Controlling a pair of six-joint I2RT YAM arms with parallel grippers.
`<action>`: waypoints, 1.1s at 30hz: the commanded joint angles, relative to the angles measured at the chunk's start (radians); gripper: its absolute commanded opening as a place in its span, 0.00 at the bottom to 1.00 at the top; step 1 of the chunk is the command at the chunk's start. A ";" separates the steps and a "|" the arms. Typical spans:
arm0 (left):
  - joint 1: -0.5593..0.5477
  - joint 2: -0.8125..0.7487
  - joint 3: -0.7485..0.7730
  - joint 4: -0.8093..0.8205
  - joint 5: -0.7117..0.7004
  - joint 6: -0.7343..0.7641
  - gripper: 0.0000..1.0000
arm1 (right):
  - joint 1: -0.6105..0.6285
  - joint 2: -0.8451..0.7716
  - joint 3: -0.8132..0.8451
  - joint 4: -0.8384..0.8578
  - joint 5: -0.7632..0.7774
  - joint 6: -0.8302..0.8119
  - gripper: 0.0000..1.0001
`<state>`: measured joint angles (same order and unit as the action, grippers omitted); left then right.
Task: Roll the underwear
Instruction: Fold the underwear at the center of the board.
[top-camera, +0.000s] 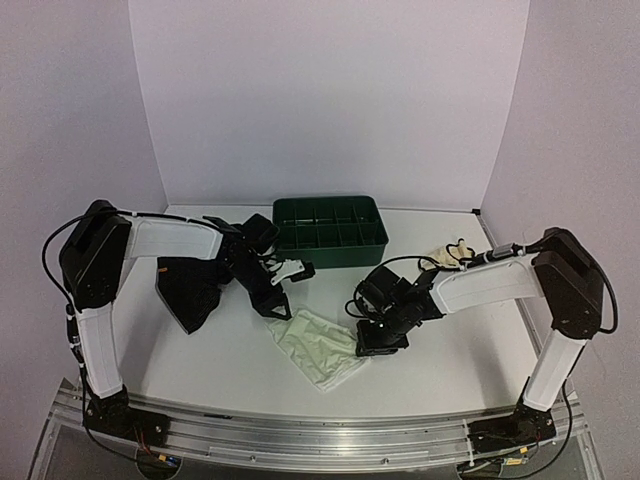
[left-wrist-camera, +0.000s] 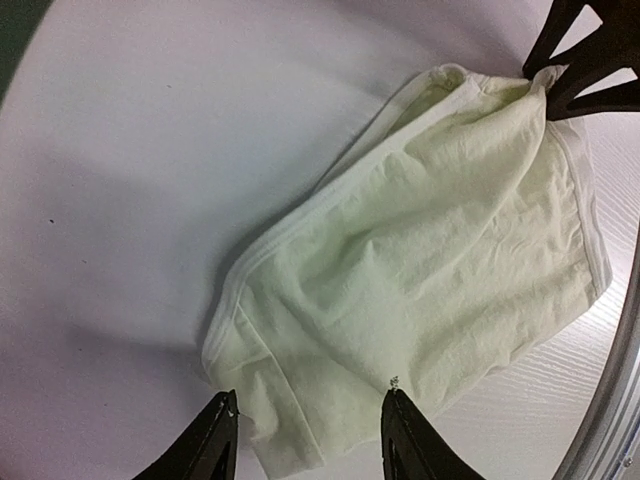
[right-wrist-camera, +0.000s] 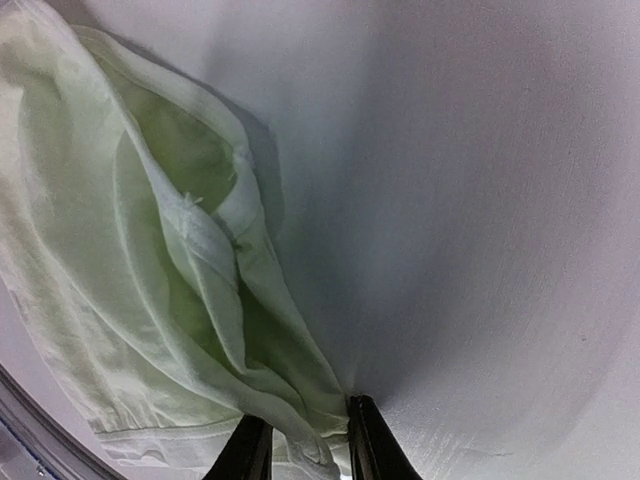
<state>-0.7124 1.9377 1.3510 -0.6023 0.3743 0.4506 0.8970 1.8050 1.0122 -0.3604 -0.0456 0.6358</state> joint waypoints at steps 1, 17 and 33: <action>-0.028 -0.009 -0.002 0.012 0.031 -0.005 0.49 | -0.004 0.006 -0.017 -0.037 -0.020 0.041 0.26; -0.036 0.110 -0.036 0.126 -0.051 -0.053 0.49 | -0.001 -0.014 0.027 -0.105 0.028 0.008 0.00; 0.000 0.068 0.101 -0.002 0.107 -0.088 0.61 | 0.188 0.029 0.272 -0.361 0.395 -0.220 0.00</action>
<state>-0.7317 2.0251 1.3975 -0.5461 0.3969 0.3910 1.0534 1.8145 1.2307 -0.6380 0.2346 0.4833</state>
